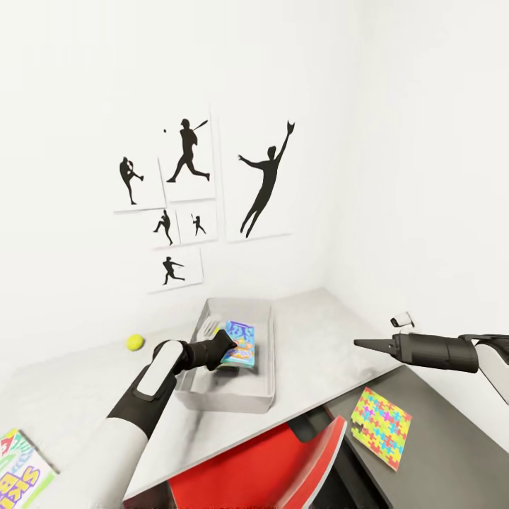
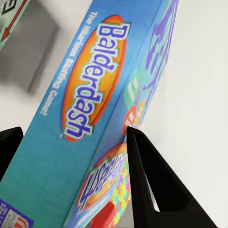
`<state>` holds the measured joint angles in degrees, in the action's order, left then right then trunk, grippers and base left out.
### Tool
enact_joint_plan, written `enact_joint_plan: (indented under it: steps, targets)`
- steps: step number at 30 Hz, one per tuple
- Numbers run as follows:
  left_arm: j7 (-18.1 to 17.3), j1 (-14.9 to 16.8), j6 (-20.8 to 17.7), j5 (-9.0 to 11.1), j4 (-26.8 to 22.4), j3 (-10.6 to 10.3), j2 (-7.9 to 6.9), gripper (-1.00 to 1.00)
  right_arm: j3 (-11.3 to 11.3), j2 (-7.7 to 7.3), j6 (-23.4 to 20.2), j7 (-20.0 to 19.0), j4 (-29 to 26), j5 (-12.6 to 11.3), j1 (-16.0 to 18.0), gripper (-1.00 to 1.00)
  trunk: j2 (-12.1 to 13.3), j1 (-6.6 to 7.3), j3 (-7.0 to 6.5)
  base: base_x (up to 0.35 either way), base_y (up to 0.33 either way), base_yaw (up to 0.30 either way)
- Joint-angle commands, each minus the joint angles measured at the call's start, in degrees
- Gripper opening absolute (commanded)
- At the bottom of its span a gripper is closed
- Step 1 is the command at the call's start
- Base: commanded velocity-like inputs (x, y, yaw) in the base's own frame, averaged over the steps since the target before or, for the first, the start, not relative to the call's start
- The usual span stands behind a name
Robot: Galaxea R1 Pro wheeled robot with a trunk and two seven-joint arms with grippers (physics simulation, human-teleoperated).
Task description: Put all the toys in the child's room - the three board games (two on the bed and one on the table), the two jigsaw puzzles on the table, and the tennis ball on the table - inside the toy box on the table in the child's room.
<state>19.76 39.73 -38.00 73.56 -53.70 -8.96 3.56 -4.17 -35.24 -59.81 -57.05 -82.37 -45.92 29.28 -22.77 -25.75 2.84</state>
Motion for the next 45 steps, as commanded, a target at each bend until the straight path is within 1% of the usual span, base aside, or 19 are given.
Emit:
enact_joint_plan:
  steps: [1,6,16,23,26,35,45]
  targets:
    - [0.4,0.4,0.2,0.4,0.4,0.0,-0.01,-1.0,-0.1,-0.04,-0.2,-0.2,0.0,0.0,0.1,1.0,-0.1,-0.04,0.23,0.0,0.0,0.0]
    - [0.4,2.1,0.9,0.4,2.3,-0.1,-0.07,-1.0,-0.1,-0.02,-0.2,-0.2,0.0,0.0,0.1,1.0,-0.1,-0.04,0.7,0.0,0.0,0.0]
    - [0.1,4.1,1.3,0.5,4.9,0.0,-0.01,-1.0,0.2,-0.05,-0.2,-0.2,0.0,0.0,0.1,1.0,-0.1,-0.04,1.63,0.0,0.0,0.0]
    - [-1.1,4.7,1.5,0.6,6.0,0.2,-0.1,-1.0,0.4,-0.08,-0.2,-0.2,0.0,0.0,0.1,1.0,-0.1,-0.04,2.28,0.0,0.0,0.0]
    - [-1.7,5.1,1.5,0.5,7.3,0.2,-0.1,-1.0,0.4,-0.09,-0.2,-0.2,0.0,0.0,0.1,1.0,-0.1,-0.04,2.56,0.0,0.0,0.0]
    - [-2.2,6.3,1.5,0.5,9.8,0.1,-0.06,-1.0,0.5,-0.09,-0.2,-0.2,0.0,0.0,0.1,1.0,-0.1,-0.04,3.4,0.0,0.0,0.0]
    - [-2.4,6.6,1.4,0.7,10.5,0.0,0.14,-1.0,0.6,-0.1,-0.2,-0.2,0.0,0.0,0.1,1.0,-0.1,-0.04,4.34,0.0,0.0,0.0]
